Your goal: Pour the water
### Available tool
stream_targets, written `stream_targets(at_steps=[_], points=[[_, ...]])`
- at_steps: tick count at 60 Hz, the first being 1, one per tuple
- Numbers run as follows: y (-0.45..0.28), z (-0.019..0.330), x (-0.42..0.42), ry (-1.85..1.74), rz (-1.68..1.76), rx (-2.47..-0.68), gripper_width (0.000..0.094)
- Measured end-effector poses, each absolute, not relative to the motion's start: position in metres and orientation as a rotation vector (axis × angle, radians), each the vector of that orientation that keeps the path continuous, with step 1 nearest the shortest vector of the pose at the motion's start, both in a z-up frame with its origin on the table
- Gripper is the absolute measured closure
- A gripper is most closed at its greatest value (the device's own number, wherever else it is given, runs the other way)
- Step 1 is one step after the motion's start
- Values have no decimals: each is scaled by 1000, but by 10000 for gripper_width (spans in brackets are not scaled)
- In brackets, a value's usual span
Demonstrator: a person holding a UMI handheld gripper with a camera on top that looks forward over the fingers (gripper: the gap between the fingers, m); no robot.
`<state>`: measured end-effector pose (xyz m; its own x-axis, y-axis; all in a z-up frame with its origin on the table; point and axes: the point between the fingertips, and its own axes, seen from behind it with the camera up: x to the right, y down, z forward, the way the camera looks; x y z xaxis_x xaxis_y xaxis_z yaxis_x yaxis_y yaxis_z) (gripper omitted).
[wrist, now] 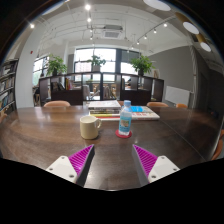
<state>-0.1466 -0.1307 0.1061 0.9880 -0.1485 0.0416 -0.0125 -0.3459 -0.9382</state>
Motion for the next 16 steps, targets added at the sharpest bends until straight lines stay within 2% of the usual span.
stream_targets(at_steps=[16], points=[[-135,120,-155,95,-139,-1892,175]])
